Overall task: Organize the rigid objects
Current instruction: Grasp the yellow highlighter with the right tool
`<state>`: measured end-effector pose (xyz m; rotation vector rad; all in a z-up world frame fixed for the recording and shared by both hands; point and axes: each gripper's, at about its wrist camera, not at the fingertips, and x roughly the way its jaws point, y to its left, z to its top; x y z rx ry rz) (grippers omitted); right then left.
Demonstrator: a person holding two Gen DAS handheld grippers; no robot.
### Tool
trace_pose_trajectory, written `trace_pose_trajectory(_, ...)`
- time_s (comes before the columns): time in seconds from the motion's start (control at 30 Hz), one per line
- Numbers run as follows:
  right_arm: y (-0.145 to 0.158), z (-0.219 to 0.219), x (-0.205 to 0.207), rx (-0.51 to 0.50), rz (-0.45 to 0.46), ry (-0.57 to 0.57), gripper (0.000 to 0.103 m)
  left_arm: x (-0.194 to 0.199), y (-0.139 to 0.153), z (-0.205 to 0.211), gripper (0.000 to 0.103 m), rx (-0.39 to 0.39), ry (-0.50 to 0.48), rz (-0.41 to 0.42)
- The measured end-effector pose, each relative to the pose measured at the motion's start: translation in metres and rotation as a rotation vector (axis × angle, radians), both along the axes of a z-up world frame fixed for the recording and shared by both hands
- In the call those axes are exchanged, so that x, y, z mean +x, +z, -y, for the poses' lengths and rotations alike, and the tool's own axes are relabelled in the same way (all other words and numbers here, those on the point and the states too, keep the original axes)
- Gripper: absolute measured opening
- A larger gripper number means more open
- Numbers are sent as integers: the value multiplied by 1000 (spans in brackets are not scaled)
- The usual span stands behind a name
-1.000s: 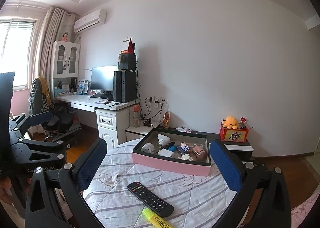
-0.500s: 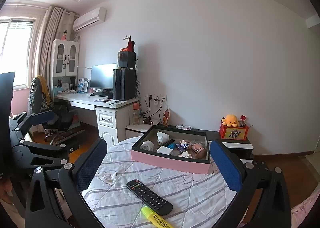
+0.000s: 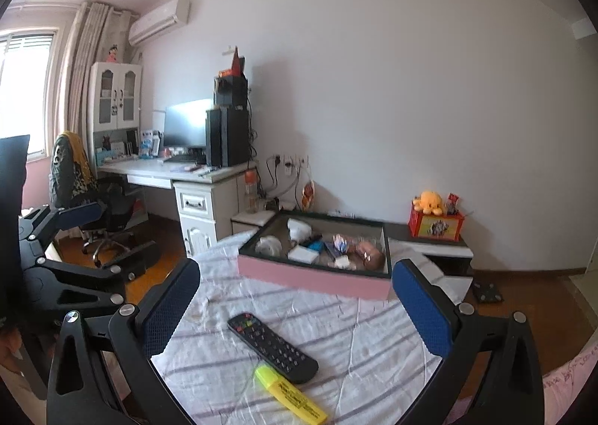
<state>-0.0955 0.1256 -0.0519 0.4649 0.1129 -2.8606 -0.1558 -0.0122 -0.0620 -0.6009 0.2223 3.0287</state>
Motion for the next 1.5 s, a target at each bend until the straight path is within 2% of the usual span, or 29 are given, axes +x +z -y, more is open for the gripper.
trace_pose_trajectory(0.27,-79,-14,-27,45,241,-28,103,-20,-56,2,103,4,-44,169)
trace_pose_trajectory(0.37,-107,-17,-37,56,322,-20,103,-25,-71,1,103,-6,-52,208)
trace_pose_trajectory(0.53,-135,-15,-53,64,394,25,103,-31,-82,-3,103,-19,-62,244)
trace_pose_trajectory(0.67,-150,-14,-61,60,445,83,97,-33,-86,-5,103,-32,-66,259)
trace_pose_trajectory(0.7,-153,-14,-60,66,443,87,95,-34,-87,-5,103,-33,-66,262)
trace_pose_trajectory(0.73,-154,-15,-58,79,437,90,80,-35,-88,-6,103,-32,-67,268)
trace_pose_trajectory(0.77,-153,-17,-57,85,435,95,70,-37,-89,-6,103,-29,-68,273)
trace_pose_trajectory(0.87,-149,-29,-52,83,441,103,46,-42,-93,-11,103,-23,-71,295)
trace_pose_trajectory(1.03,-144,-53,-51,57,448,83,24,-47,-99,-24,103,-22,-98,316)
trace_pose_trajectory(1.2,-144,-68,-63,9,453,49,24,-54,-106,-37,103,-33,-116,345)
trace_pose_trajectory(1.5,-142,-37,-83,72,479,127,24,-69,-117,-36,103,-50,-115,379)
